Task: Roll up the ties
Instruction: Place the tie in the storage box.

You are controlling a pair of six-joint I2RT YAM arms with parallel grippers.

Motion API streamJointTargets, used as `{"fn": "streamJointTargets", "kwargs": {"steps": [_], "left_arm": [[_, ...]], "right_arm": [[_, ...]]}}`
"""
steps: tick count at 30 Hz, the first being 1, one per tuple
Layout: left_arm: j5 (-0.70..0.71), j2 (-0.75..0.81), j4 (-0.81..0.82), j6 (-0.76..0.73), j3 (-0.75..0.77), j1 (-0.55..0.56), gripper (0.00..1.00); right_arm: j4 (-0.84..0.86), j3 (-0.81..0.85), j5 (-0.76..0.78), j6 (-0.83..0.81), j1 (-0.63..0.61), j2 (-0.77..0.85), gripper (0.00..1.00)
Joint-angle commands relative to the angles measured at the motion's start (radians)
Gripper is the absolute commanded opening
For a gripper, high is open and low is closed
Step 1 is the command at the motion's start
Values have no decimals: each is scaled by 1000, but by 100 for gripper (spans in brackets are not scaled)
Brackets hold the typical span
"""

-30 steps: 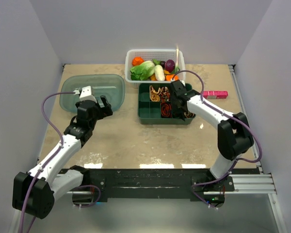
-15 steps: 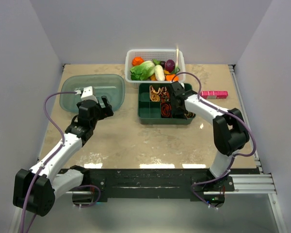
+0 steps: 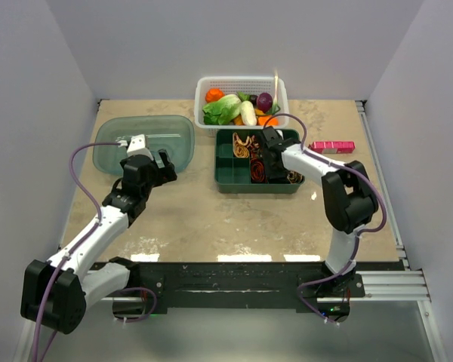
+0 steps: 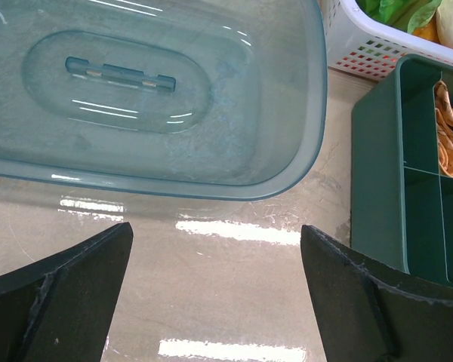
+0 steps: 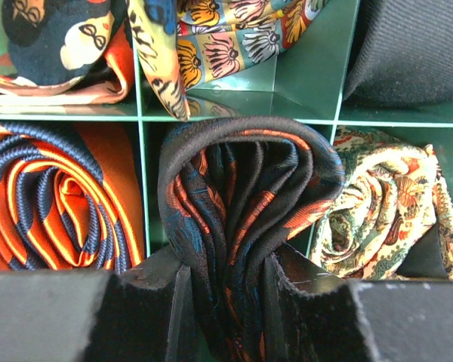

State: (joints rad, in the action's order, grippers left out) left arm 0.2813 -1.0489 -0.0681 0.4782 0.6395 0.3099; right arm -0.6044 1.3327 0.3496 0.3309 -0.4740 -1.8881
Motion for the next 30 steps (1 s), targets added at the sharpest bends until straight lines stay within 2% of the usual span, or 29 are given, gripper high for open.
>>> {"fn": "streamJointTargets", "kwargs": {"steps": [1,3,7,8,10,11,15,17,18,24,30], "left_arm": [[-1,-3,53,-18,11,-2,98],[1,-5,53,-18,11,-2,97],[1,-10,53,-18,12,-2,97],[-1,-11,53,-18,12,-2,97],[-4,-10,53,-18,15,0,97],[-5,-10,51,-18,20,-2,97],[-5,-5,48,-18,26,0,97],[-5,-3,45,-18,26,-2,97],[-5,-3,44,-18,26,-2,97],[-10,-3,45,-18,28,-2,97],[-13,-6,48,-18,26,-2,97]], "right_arm": [[35,36,-12,-7,12,-57,0],[22,45,-18,-15,17,-59,0],[-8,46,-35,-26,18,-20,24],[-12,49,-41,-26,18,0,33],[-24,56,-58,-27,18,15,42],[-28,63,-60,-32,20,24,51],[-61,91,-63,-36,20,27,64],[-70,98,-64,-35,20,33,66],[-74,100,-64,-33,20,41,71],[-106,125,-47,-36,18,63,85],[-123,154,-41,-43,20,81,87]]}}
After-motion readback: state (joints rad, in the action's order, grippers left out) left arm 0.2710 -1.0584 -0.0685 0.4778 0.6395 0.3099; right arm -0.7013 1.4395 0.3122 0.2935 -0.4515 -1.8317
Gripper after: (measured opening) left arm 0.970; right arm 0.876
